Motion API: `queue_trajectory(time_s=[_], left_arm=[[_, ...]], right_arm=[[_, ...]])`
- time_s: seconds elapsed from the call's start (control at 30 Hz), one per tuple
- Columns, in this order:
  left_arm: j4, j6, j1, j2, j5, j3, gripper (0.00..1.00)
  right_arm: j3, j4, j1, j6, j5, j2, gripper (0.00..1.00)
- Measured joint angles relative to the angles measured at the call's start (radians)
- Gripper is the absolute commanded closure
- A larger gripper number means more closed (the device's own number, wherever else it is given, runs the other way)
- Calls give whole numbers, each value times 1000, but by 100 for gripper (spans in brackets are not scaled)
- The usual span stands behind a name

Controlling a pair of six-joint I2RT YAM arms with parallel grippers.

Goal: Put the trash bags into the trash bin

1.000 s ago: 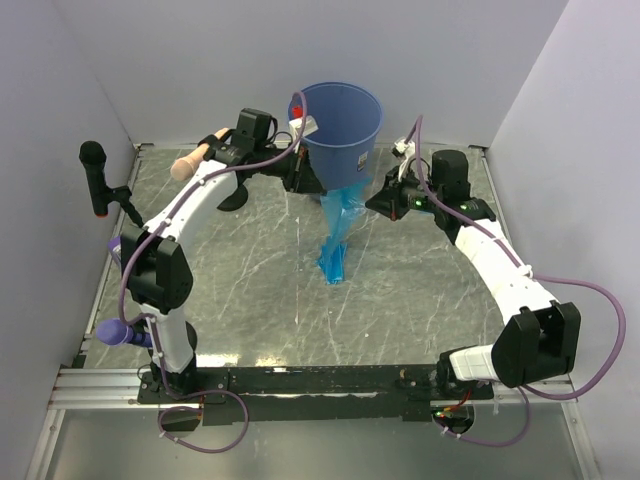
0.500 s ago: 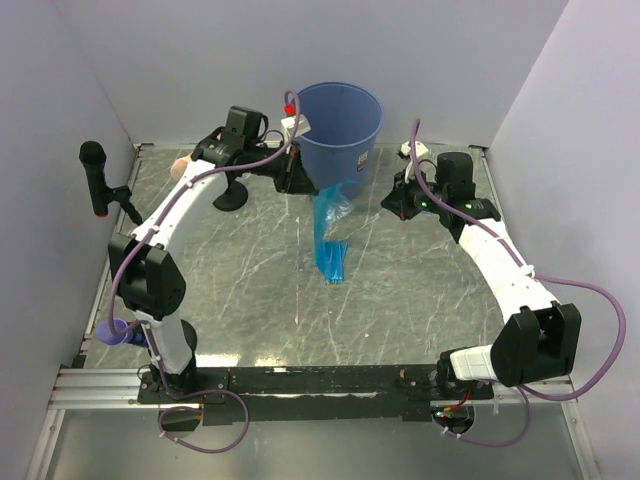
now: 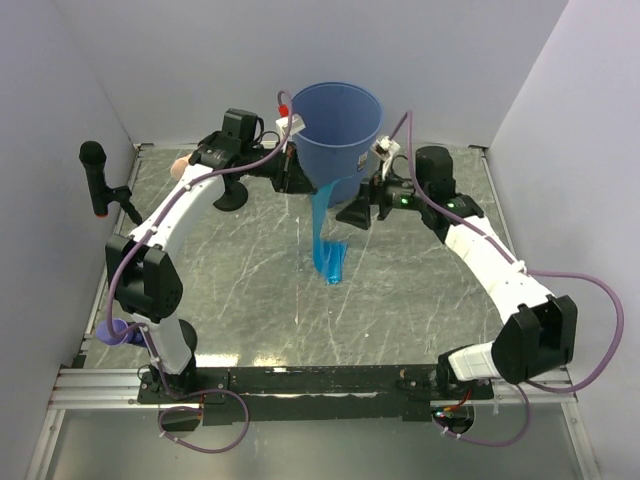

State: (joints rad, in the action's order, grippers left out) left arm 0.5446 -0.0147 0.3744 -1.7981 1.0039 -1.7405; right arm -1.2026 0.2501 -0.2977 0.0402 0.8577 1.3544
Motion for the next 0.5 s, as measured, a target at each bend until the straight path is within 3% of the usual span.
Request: queue_trajectory(time_s=[0.27, 0.5], left_arm=[[-79, -75, 0, 11, 17, 27, 99], [-179, -134, 0, 43, 78, 109, 99]], right_arm=[[-114, -66, -61, 240, -132, 129, 0], [-121, -137, -73, 315, -70, 207, 3]])
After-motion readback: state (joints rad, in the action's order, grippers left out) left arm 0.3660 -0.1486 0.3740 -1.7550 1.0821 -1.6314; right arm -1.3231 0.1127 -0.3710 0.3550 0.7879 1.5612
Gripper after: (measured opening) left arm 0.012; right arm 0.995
